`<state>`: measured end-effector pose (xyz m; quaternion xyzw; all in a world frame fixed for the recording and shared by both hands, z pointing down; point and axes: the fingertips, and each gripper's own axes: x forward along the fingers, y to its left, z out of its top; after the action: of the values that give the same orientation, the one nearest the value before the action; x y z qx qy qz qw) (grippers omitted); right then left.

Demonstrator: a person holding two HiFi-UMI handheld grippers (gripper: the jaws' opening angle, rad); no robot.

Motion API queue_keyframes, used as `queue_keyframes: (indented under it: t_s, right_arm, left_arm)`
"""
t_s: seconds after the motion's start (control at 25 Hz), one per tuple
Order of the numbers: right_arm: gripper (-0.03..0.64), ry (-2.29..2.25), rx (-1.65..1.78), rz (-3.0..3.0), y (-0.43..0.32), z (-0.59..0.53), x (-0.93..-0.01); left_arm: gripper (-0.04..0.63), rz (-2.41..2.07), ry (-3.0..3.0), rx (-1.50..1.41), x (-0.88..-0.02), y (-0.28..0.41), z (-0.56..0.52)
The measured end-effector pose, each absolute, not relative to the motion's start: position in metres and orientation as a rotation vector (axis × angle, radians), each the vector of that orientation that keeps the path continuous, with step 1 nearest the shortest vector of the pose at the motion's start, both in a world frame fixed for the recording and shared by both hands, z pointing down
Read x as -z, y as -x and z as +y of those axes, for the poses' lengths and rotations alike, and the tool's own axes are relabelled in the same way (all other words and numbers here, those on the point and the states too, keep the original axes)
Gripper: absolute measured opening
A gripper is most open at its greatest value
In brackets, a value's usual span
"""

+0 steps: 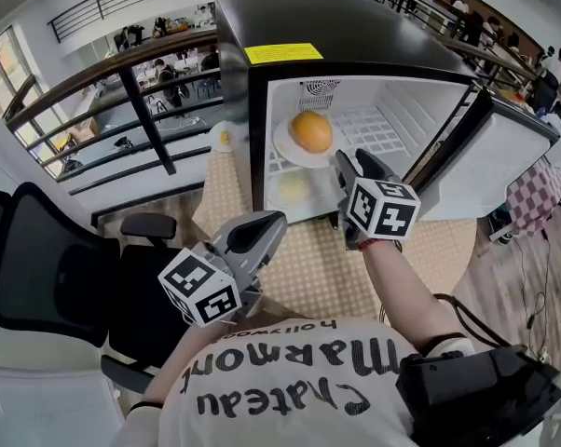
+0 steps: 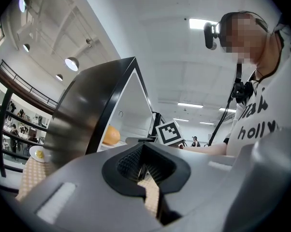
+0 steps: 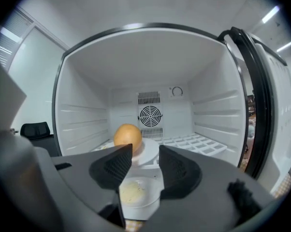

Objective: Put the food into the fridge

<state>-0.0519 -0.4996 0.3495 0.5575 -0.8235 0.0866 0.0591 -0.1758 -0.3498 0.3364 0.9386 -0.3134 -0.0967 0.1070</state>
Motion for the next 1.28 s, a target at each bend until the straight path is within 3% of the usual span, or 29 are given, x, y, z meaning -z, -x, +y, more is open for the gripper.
queue_keyframes:
  t_s: [0.04,0.16,0.36,0.6,1.28]
  right_arm:
    - [0.179,-1.687,-0.254,-2.522,0.049,-0.494,-0.344]
    - [0.053,-1.685,-0.204,-2.609,0.035,-0.477,-0.327]
    - [0.026,-1.661,-0.108,-2.69,-0.003,-0.442,-0.31]
    - [0.015,-1.55,-0.134,-2.773,-0.025,-0.388,-0.299]
    - [0.015,-1.407,-0.273,-2.718,-0.175,-0.219,-0.355]
  left_arm:
    - [0.005,-0.937,-2.767,0.279,-0.335,0.175,-0.346]
    - [0.005,-0.98,-2.776,0.27,-0.333,0.169,-0.336]
    - [0.005,-1.079,-2.762,0.307,-0.333,0.147,-0.318]
    - [0.005,-1.152,-2.726,0.371,-0.317,0.13,-0.291]
    - [0.005,-1.185,-2.656,0.366,-0.347,-0.015,-0.134]
